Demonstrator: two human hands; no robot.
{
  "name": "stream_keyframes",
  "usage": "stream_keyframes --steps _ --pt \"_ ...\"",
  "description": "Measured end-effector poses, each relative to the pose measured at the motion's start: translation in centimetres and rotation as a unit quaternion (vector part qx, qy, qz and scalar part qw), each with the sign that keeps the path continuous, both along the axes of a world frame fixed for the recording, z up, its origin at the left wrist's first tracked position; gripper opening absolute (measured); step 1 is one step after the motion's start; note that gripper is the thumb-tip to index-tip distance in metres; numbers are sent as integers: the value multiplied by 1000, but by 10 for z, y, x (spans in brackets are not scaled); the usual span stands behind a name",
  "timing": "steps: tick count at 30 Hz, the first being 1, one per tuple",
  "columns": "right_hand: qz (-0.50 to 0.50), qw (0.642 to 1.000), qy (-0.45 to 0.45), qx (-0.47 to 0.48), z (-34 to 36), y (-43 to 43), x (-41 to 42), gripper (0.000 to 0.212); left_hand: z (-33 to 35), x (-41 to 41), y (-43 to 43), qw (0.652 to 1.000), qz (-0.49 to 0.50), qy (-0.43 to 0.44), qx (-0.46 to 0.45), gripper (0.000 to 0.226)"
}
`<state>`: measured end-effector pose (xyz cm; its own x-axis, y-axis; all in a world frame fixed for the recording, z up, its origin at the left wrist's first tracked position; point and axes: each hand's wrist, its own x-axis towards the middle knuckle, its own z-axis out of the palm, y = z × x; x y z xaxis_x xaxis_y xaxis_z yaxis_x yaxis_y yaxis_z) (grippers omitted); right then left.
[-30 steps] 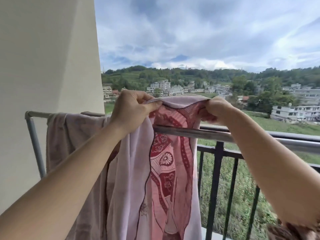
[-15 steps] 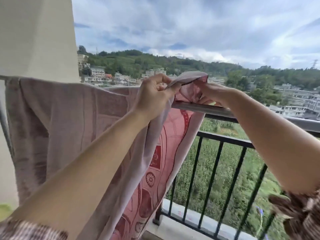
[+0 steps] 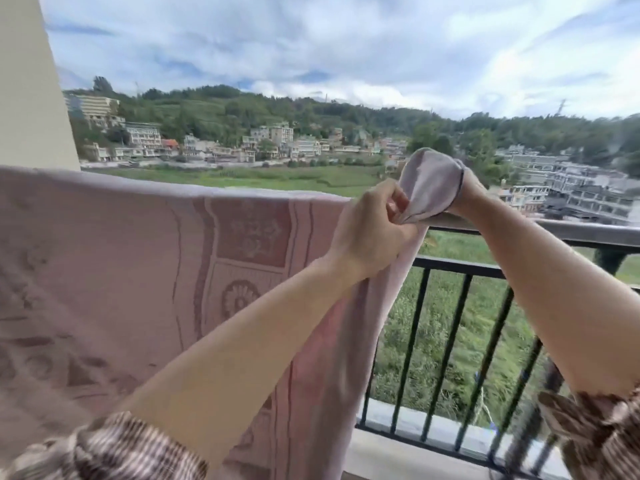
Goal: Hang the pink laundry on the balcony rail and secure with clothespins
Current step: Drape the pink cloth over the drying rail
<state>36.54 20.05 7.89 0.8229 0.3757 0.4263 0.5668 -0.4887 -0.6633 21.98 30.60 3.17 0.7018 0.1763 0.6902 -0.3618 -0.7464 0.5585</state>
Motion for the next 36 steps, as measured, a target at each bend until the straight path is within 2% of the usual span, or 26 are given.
stream_keyframes --steps 2,3,5,7,11,15,17,20,22,24,28,33,36 --pt "-68 984 -74 -144 -14 -19 8 7 -20 7 -5 993 65 38 92 22" --pt "-83 979 -77 -171 -20 -26 9 7 -28 11 -7 986 92 62 128 22" --pt "-99 979 -93 -153 -27 -32 6 13 -42 18 -11 972 127 109 163 19" --pt "-112 980 -108 -124 -29 -37 5 14 -49 26 -20 966 147 118 179 15" --pt "-98 979 -142 -105 -32 -45 5 17 -49 42 -31 967 176 69 172 23" --pt "-112 972 -174 -112 -33 -72 20 16 -44 47 -48 983 167 5 79 19" --pt "-107 967 -193 -129 -31 -88 31 21 -39 45 -62 977 186 -28 104 20" --pt "-84 962 -218 -142 -27 -113 47 19 -34 47 -104 953 204 -68 214 24" --pt "-59 970 -205 -115 -25 -134 58 21 -36 57 -138 958 192 -62 205 26" --pt "-28 981 -177 -81 -23 -161 69 21 -43 71 -168 972 184 -38 142 29" --pt "18 996 -75 -45 -13 -210 86 18 -47 88 -218 984 172 -12 54 30" --pt "39 992 90 83 8 -249 116 11 -24 106 -276 986 149 -50 59 28" --pt "37 986 131 96 8 -288 123 24 -30 124 -307 988 133 -43 66 28"
